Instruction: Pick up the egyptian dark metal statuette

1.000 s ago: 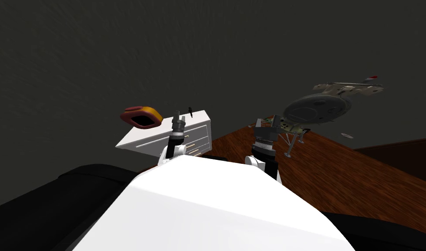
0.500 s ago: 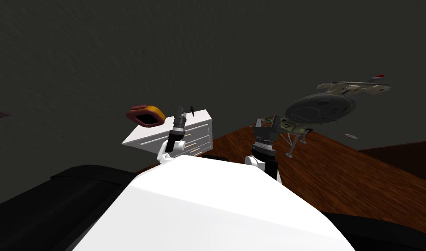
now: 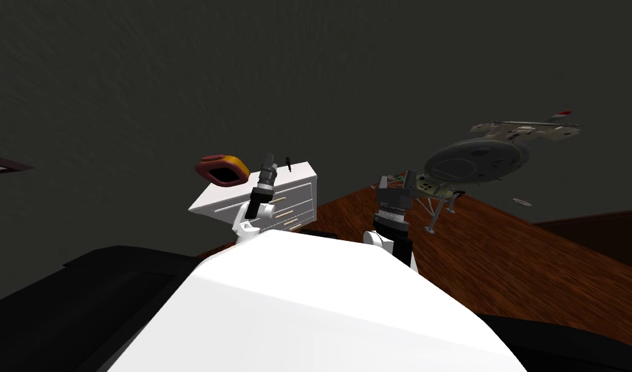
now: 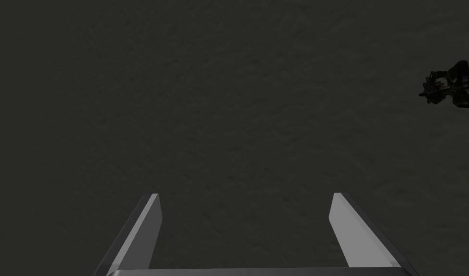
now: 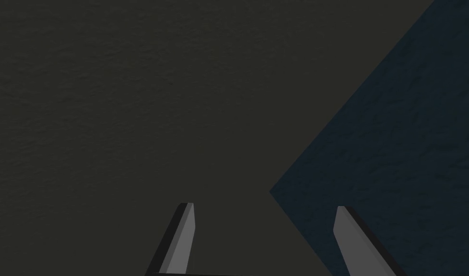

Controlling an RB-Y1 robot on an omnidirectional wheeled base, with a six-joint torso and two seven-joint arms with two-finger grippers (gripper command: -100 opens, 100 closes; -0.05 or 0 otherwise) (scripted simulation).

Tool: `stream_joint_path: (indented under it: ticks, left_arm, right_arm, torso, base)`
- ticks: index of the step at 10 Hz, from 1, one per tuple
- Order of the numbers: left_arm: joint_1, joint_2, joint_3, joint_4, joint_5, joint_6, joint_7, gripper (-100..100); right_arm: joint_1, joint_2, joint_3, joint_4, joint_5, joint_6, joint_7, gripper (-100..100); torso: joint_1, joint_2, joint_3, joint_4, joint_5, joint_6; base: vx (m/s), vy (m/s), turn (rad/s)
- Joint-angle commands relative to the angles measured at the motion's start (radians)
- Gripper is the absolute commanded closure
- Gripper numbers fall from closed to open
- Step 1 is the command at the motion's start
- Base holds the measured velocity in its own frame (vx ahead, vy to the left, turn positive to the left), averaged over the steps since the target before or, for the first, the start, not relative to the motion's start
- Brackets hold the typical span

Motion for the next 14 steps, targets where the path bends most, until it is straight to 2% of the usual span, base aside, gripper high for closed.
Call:
stream_joint_path:
  ticks: [1,2,3,4,5,6,7,8,9,10,11,13,14]
  left_arm:
    - [-0.044,0.027,0.002,0.002,-0.007,0.050,-0.005,-100]
    - [-0.044,0.027,0.002,0.002,-0.007,0.062,-0.005,-100]
    - [-0.083,0.050,0.003,0.006,-0.012,0.101,-0.009,-100]
    - [-0.083,0.050,0.003,0.006,-0.012,0.113,-0.009,-100]
    - [-0.123,0.073,0.004,0.012,-0.015,0.151,-0.013,-100]
    - [-0.123,0.073,0.004,0.012,-0.015,0.166,-0.013,-100]
    - [-0.164,0.096,0.003,0.019,-0.016,0.199,-0.016,-100]
    - [-0.164,0.096,0.003,0.019,-0.016,0.222,-0.016,-100]
    - [-0.206,0.119,0.002,0.027,-0.016,0.250,-0.020,-100]
    - [-0.206,0.119,0.002,0.027,-0.016,0.277,-0.020,-100]
    - [-0.248,0.142,0.000,0.036,-0.014,0.306,-0.023,-100]
    - [-0.248,0.142,0.000,0.036,-0.014,0.338,-0.023,-100]
    - [-0.292,0.165,-0.003,0.047,-0.011,0.379,-0.026,-100]
  right_arm:
    - [0.000,0.000,0.000,0.000,0.000,0.000,0.000,0]
    - [0.000,0.000,0.000,0.000,0.000,0.000,0.000,0]
    - [0.000,0.000,0.000,0.000,0.000,0.000,0.000,0]
    - [0.000,0.000,0.000,0.000,0.000,0.000,0.000,0]
    - [0.000,0.000,0.000,0.000,0.000,0.000,0.000,0]
    - [0.000,0.000,0.000,0.000,0.000,0.000,0.000,0]
    - [0.000,0.000,0.000,0.000,0.000,0.000,0.000,0]
    - [0.000,0.000,0.000,0.000,0.000,0.000,0.000,0]
    - [0.000,0.000,0.000,0.000,0.000,0.000,0.000,0]
    - [0.000,0.000,0.000,0.000,0.000,0.000,0.000,0]
    - [0.000,0.000,0.000,0.000,0.000,0.000,0.000,0]
    - [0.000,0.000,0.000,0.000,0.000,0.000,0.000,0]
    - [0.000,0.000,0.000,0.000,0.000,0.000,0.000,0]
  torso:
    - [0.000,0.000,0.000,0.000,0.000,0.000]
    - [0.000,0.000,0.000,0.000,0.000,0.000]
    - [0.000,0.000,0.000,0.000,0.000,0.000]
    - [0.000,0.000,0.000,0.000,0.000,0.000]
    - [0.000,-0.001,0.000,0.000,0.000,0.000]
    - [0.001,0.000,0.000,0.000,0.000,0.000]
    - [0.000,0.000,0.000,0.000,0.000,0.000]
    - [0.000,0.000,0.000,0.000,0.000,0.000]
    - [0.000,-0.001,0.000,0.000,0.000,0.000]
    - [0.001,-0.001,0.000,0.000,0.000,0.000]
    - [0.000,-0.001,0.000,0.000,0.000,0.000]
    - [0.000,0.000,0.000,0.000,0.000,0.000]
    - [-0.001,-0.001,-0.001,0.000,0.000,0.000]
  base:
    - [-0.036,0.031,0.006]
    - [-0.026,0.026,-0.003]
    - [-0.028,0.029,-0.004]
    - [-0.022,0.027,-0.006]
    - [-0.029,0.037,-0.013]
    - [-0.025,0.029,-0.014]
    - [-0.026,0.032,-0.020]
    - [-0.022,0.031,-0.017]
    - [-0.024,0.039,-0.032]
    - [-0.022,0.032,-0.021]
    - [-0.037,0.035,-0.032]
    - [-0.017,0.024,-0.018]
    - [-0.012,0.026,-0.037]
